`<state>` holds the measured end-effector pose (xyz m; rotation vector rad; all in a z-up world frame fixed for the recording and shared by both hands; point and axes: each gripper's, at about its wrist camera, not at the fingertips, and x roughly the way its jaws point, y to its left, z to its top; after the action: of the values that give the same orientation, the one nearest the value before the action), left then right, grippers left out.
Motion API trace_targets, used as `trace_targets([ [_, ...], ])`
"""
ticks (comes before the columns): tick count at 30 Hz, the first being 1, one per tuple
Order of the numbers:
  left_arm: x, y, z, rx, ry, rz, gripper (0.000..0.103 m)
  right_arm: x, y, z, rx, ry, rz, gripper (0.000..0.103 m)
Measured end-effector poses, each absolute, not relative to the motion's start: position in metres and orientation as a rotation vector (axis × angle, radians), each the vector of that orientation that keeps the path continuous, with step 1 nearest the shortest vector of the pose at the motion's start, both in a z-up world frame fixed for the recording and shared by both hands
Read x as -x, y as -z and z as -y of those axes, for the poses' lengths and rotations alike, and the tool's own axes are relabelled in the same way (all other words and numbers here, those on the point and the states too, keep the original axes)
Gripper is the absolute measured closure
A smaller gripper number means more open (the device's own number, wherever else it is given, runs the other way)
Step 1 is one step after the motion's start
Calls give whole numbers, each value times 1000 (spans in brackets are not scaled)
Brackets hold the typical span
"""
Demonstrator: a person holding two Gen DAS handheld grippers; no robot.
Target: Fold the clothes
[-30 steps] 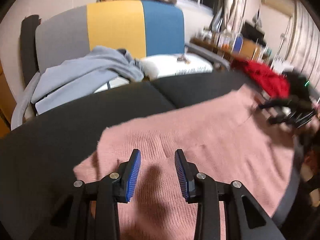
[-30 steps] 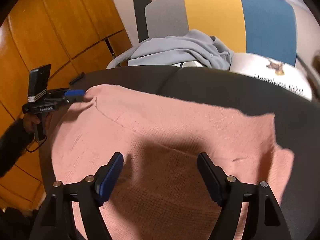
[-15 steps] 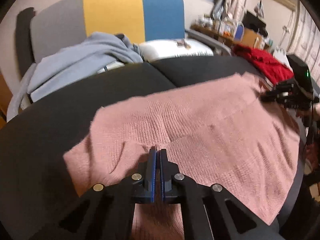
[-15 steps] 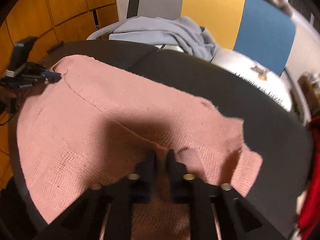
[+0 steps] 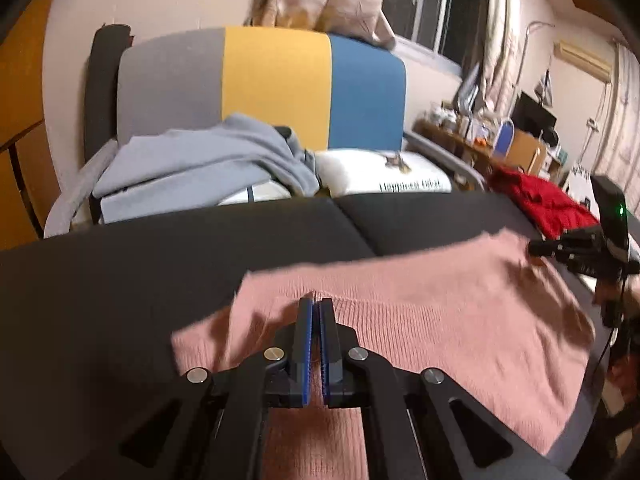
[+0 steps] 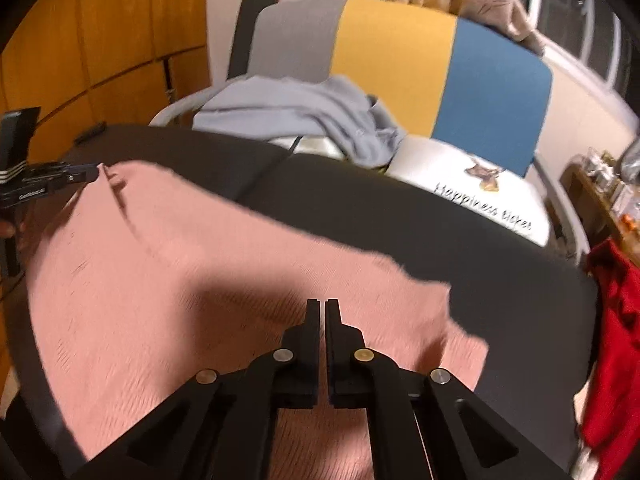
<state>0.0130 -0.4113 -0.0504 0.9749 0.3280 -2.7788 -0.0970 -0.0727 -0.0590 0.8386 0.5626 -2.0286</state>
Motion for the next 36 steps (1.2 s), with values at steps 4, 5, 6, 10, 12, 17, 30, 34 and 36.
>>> trace_targets([
  [4,6,71,420,-1026,2677,-353,101,108,75,79,-860,2084,-560,100],
  [5,8,77,421,-1041,2660,-363,101,111,82,79,-875,2091,-553,100],
  [6,8,83,420,-1053,2653,-372,101,112,85,78,-886,2087,-534,100],
  [10,3,93,414,-1071,2661,-358,101,106,81,55,-903,1976,-394,88],
  [12,0,99,415,-1082,2653,-377,101,102,81,48,-917,1940,-409,34],
  [17,-5,108,416,-1097,2647,-446,101,98,95,52,-981,1919,-483,82],
  [30,-70,78,377,-955,2682,-491,101,68,84,34,-926,1974,-562,98],
  [34,-71,52,382,-797,2706,-471,101,74,58,34,-829,2061,-471,98],
  [36,-64,59,385,-804,2681,-458,101,83,56,33,-819,2112,-419,103],
])
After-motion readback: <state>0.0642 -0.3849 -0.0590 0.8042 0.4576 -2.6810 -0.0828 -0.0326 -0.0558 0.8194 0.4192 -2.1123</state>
